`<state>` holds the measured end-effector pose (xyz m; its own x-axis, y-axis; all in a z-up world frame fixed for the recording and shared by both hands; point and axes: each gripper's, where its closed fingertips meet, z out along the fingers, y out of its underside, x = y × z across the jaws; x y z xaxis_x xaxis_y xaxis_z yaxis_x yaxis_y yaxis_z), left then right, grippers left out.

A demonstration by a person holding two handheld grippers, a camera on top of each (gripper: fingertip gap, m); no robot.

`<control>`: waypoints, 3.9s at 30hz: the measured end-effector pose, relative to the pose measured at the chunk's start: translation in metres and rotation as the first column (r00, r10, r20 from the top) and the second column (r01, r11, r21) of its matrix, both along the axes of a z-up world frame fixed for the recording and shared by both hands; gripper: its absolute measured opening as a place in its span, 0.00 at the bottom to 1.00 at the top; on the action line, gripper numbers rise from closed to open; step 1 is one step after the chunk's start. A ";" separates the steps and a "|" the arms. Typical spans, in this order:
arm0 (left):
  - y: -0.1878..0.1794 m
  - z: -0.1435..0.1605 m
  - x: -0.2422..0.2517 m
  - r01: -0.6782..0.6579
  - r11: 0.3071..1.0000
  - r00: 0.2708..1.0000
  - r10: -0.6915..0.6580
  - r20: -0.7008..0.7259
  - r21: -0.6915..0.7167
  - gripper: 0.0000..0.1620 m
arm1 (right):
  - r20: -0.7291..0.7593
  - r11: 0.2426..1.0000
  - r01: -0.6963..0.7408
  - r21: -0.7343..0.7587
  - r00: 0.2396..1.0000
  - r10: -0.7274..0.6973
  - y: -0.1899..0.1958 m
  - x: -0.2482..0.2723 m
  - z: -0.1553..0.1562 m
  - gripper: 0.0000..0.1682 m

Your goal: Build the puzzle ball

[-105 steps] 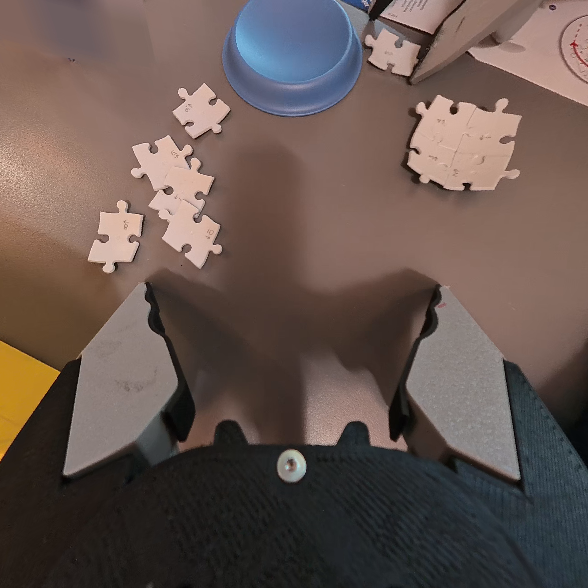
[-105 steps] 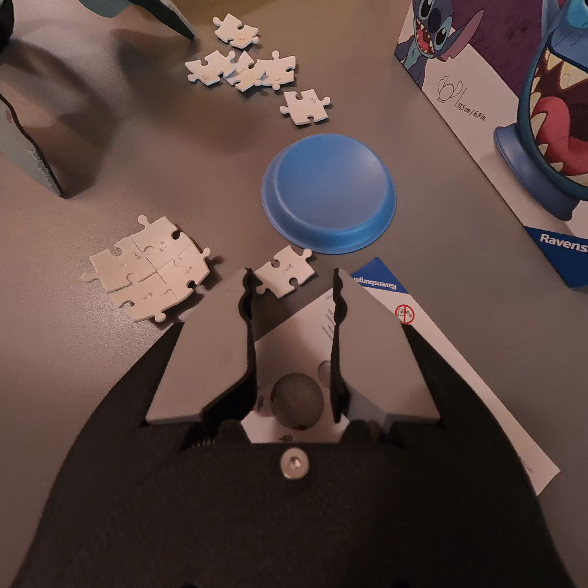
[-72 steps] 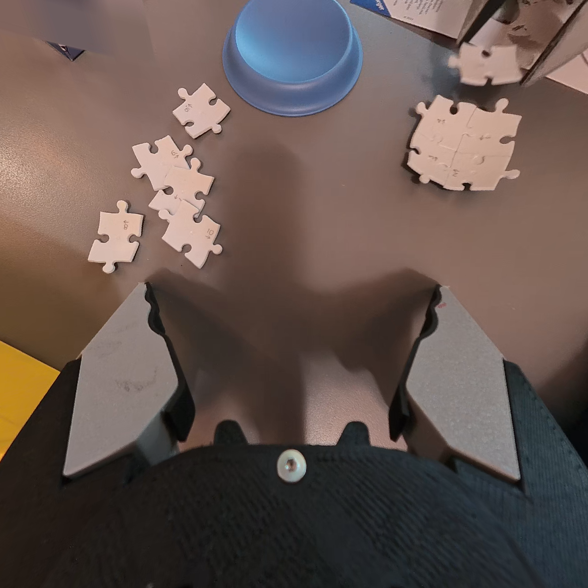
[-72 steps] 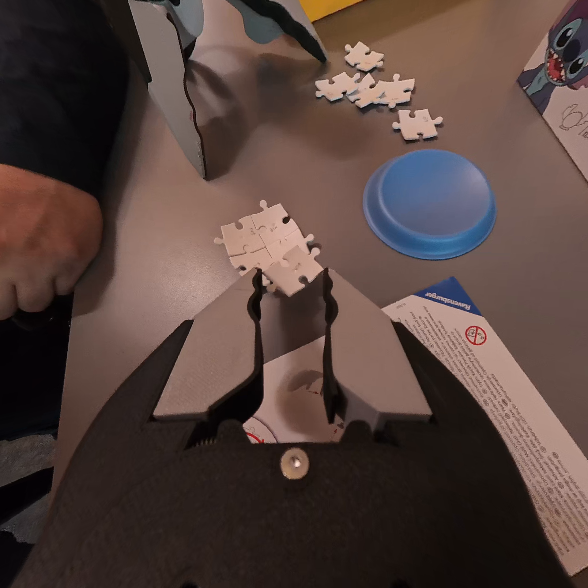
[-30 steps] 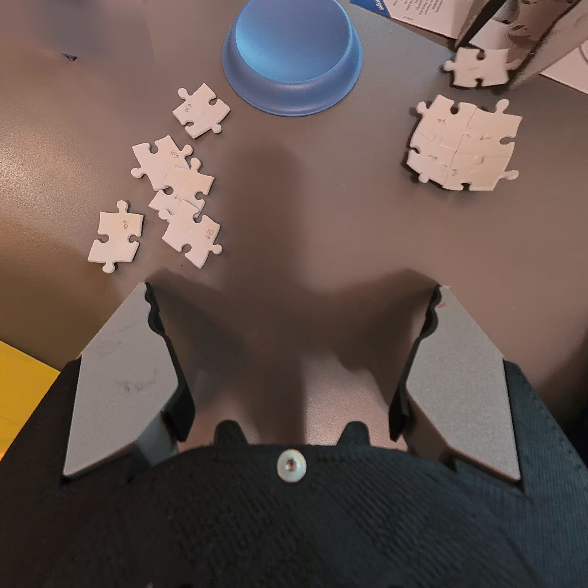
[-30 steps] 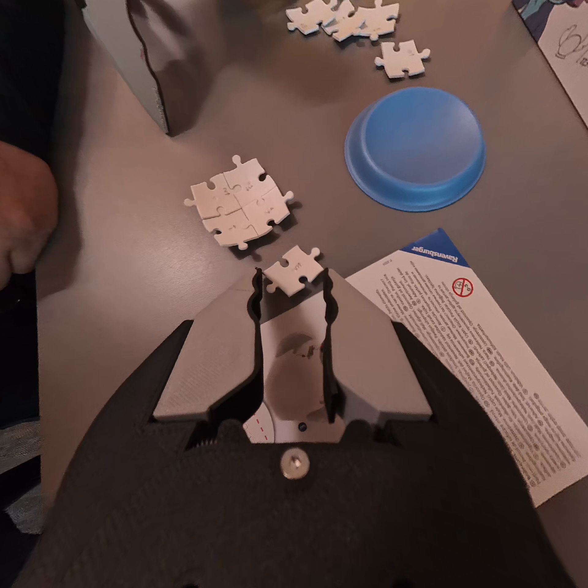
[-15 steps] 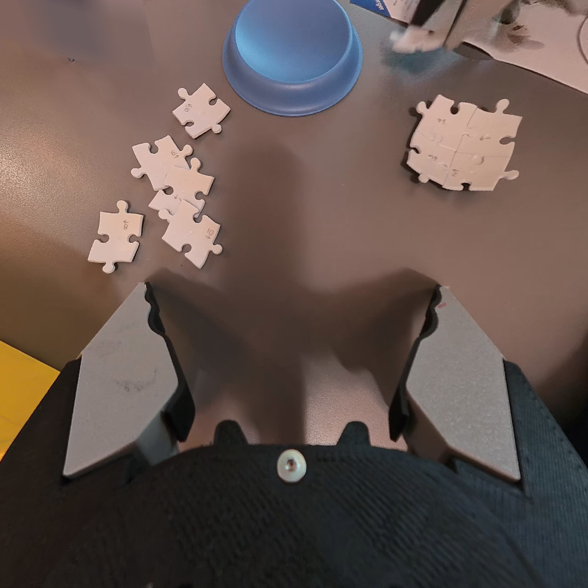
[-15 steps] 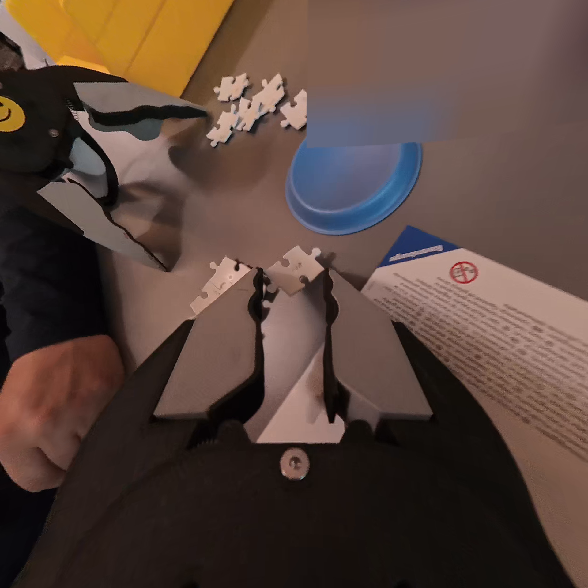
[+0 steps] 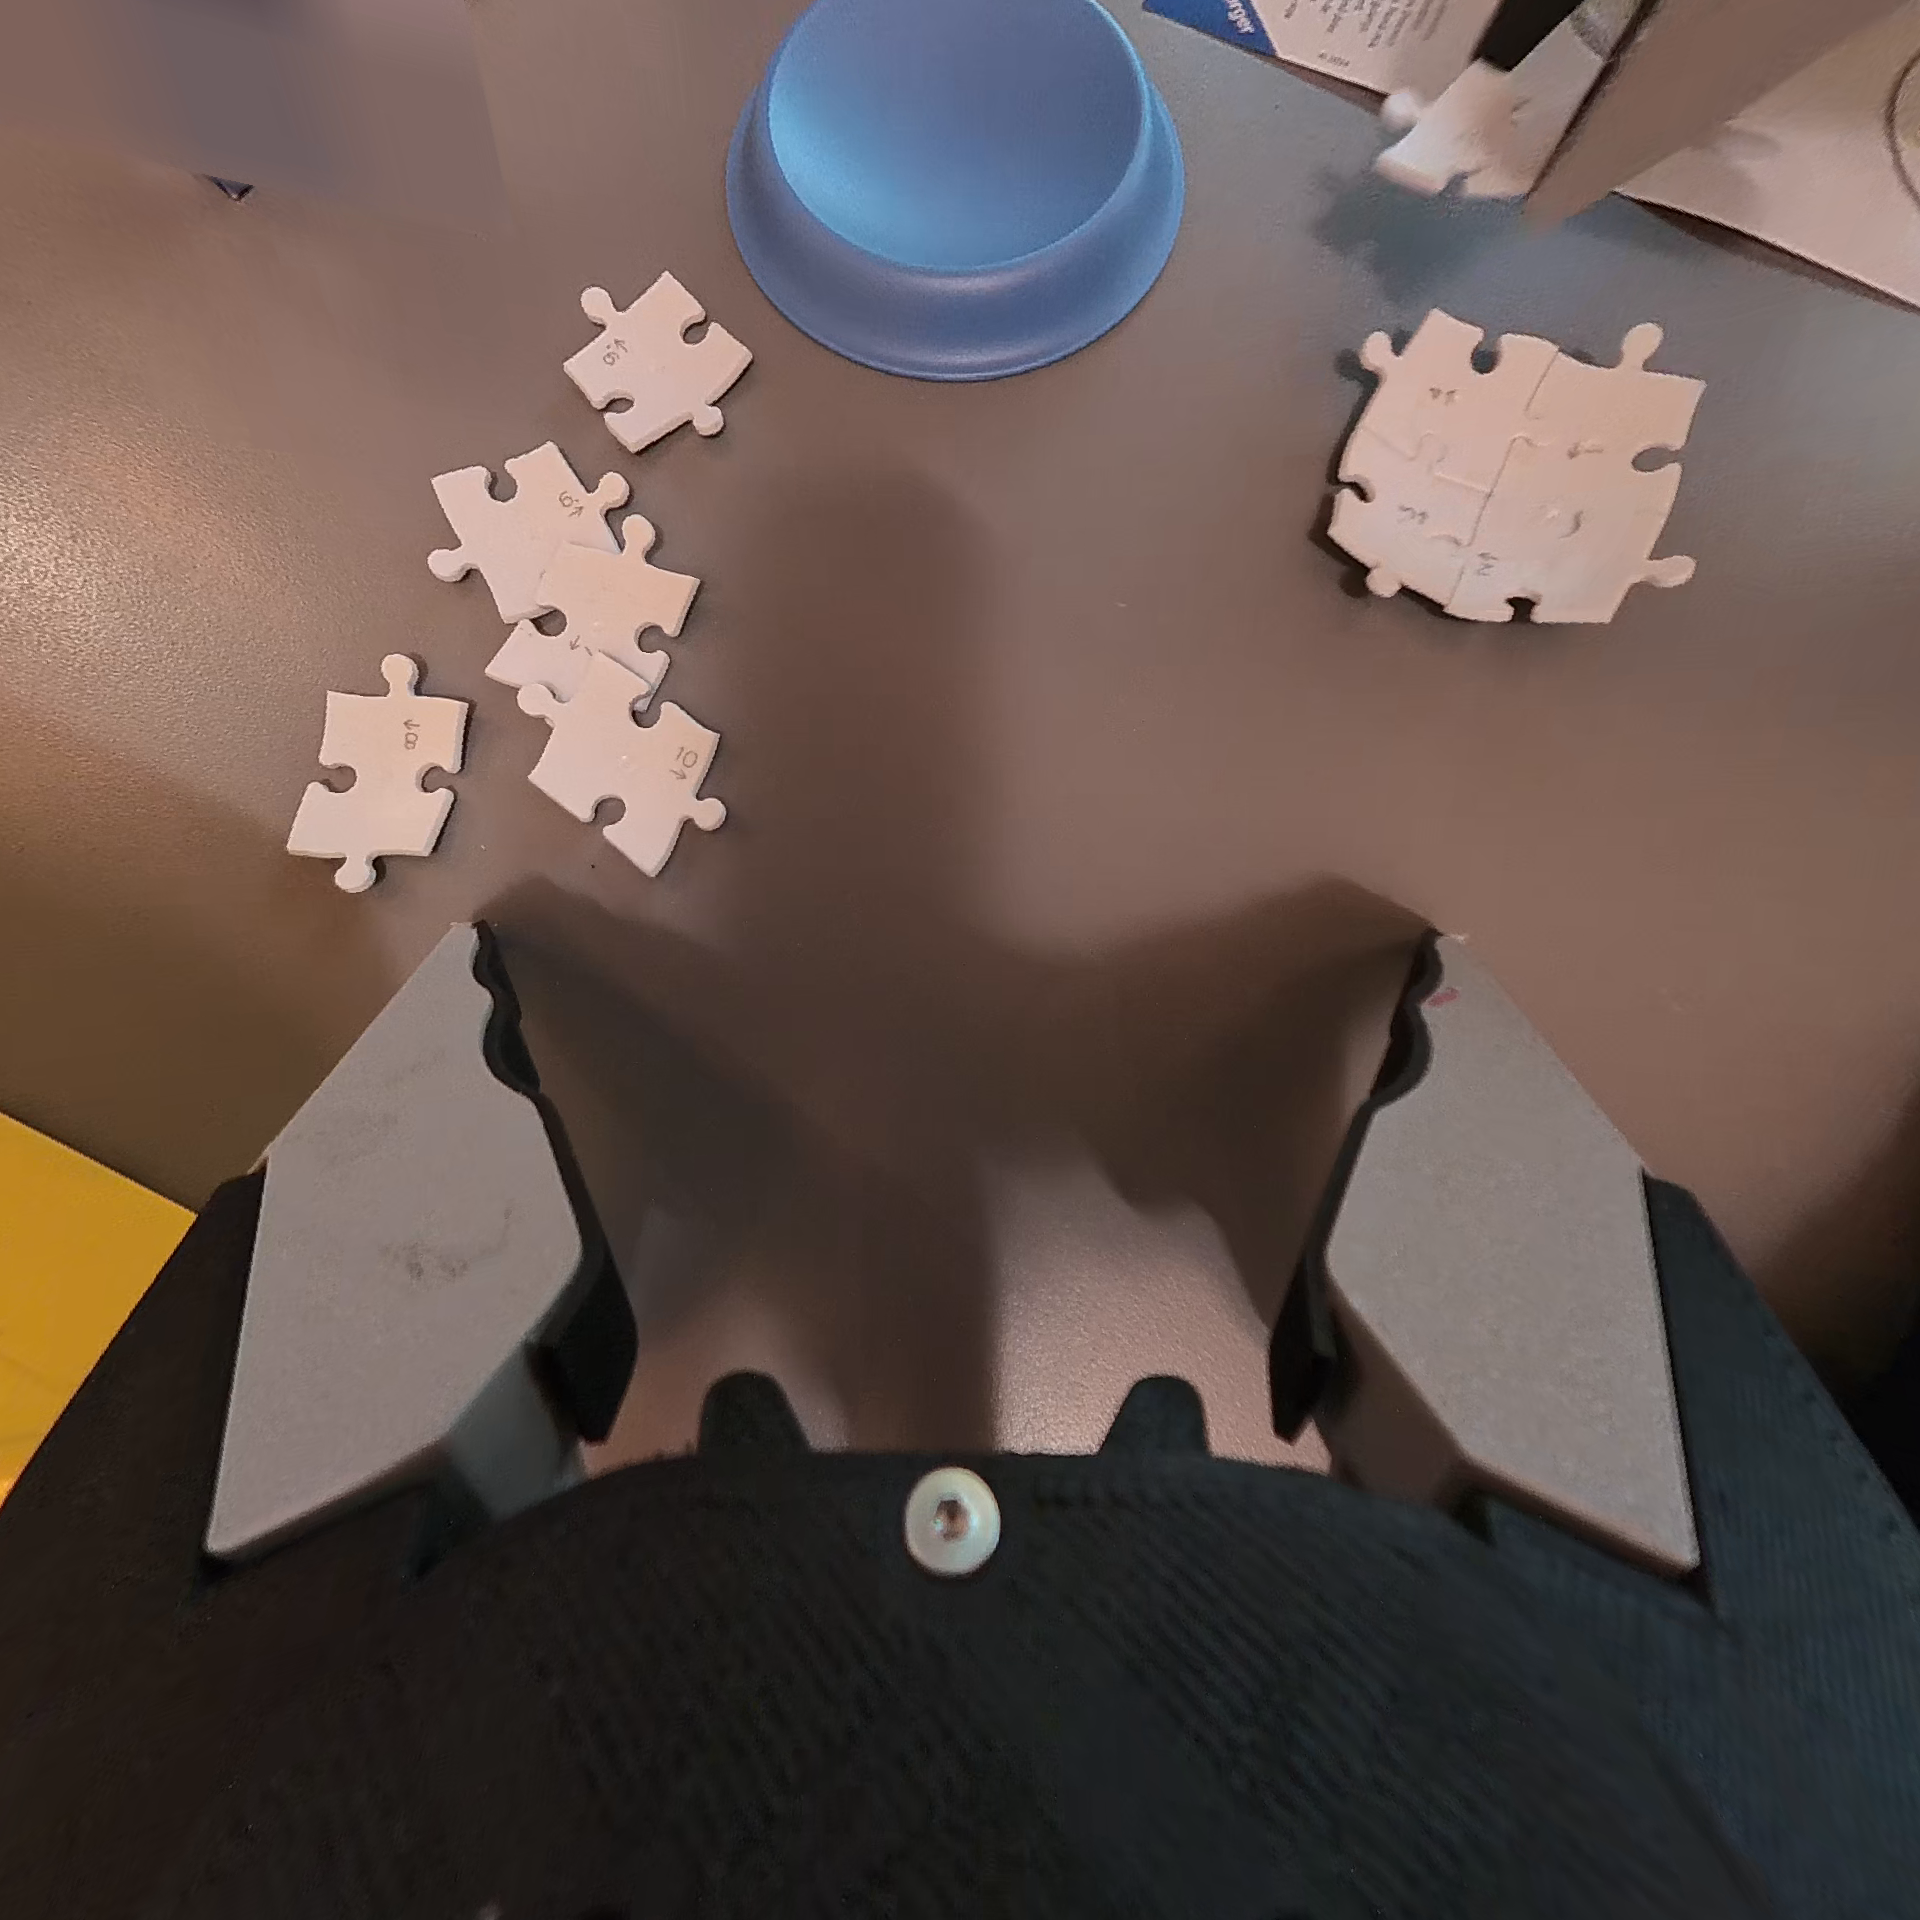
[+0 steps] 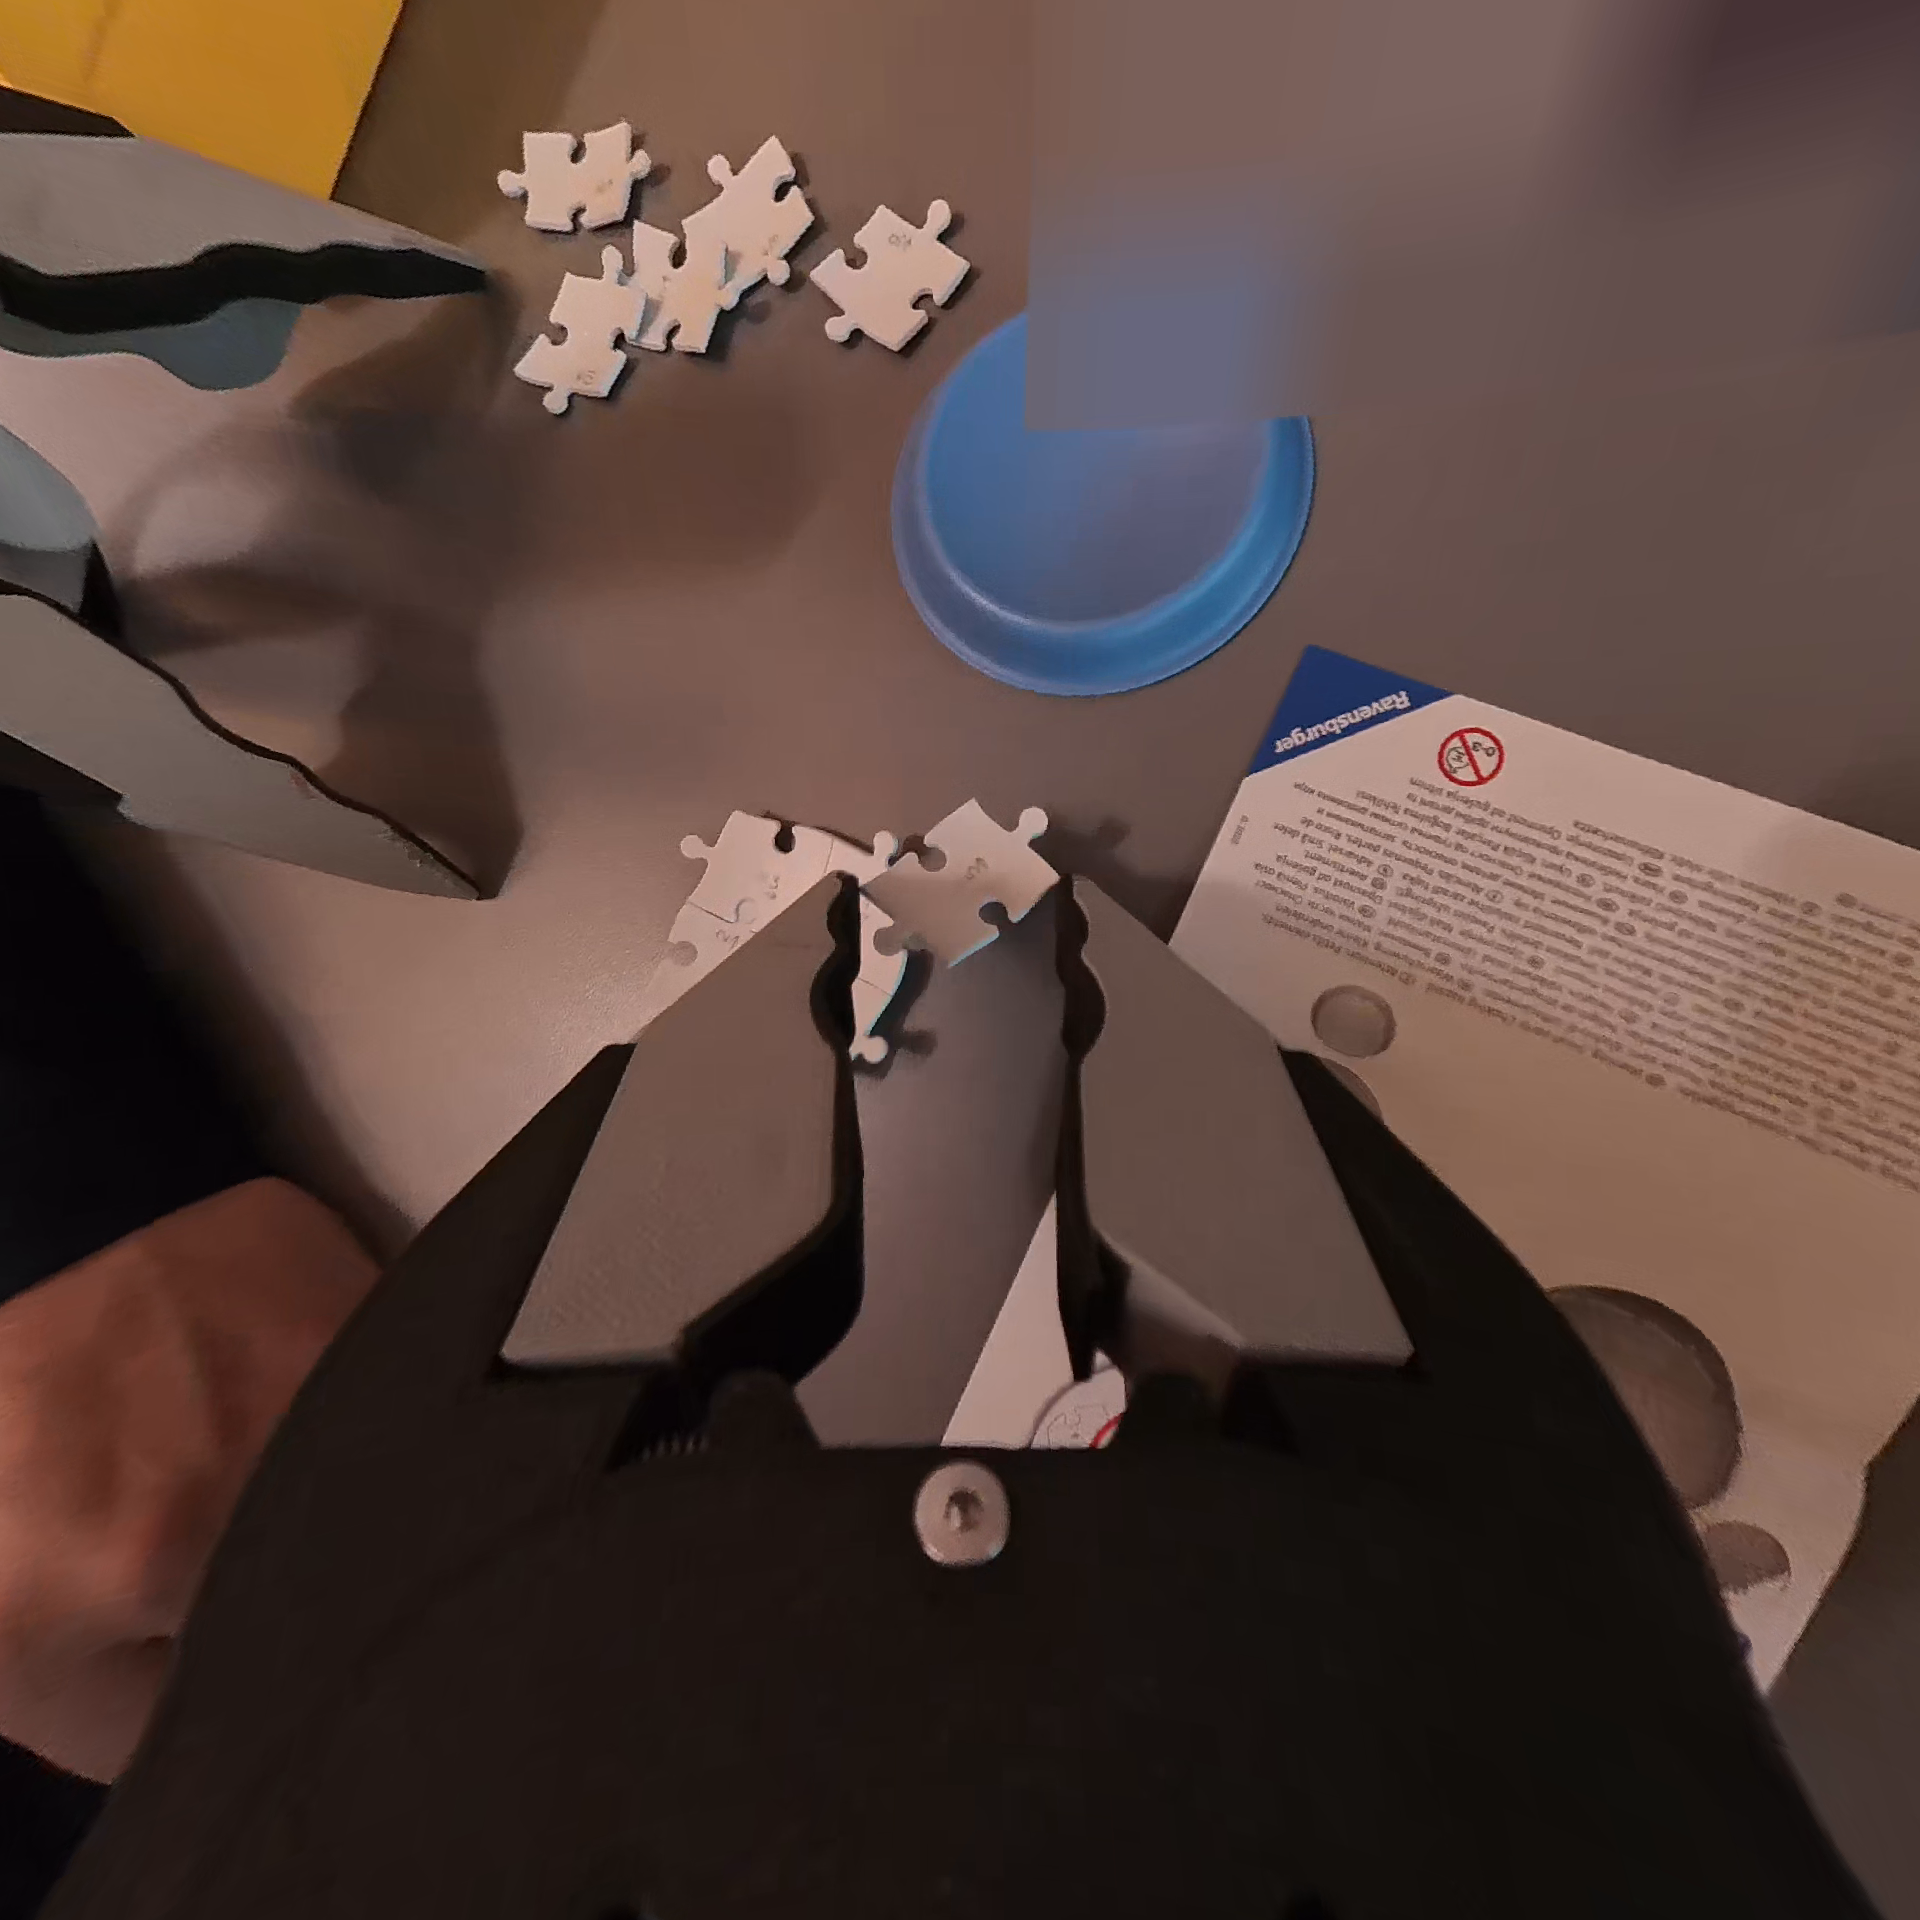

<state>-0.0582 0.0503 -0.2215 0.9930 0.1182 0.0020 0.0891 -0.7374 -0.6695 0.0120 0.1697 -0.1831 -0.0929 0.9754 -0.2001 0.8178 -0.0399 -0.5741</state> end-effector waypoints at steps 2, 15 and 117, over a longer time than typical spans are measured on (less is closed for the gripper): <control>0.000 0.000 0.000 0.000 1.000 1.000 0.000 0.000 0.000 0.98 | -0.003 1.000 0.002 0.011 1.000 -0.002 -0.001 0.003 0.004 0.21; 0.000 0.000 0.000 0.000 1.000 1.000 0.000 0.000 0.000 0.98 | -0.012 1.000 0.011 -0.008 1.000 -0.011 0.002 0.007 0.011 0.21; 0.000 0.000 0.000 0.000 1.000 1.000 0.000 0.000 0.000 0.98 | -0.098 0.974 -0.214 -0.079 0.974 0.206 0.009 -0.010 -0.023 0.04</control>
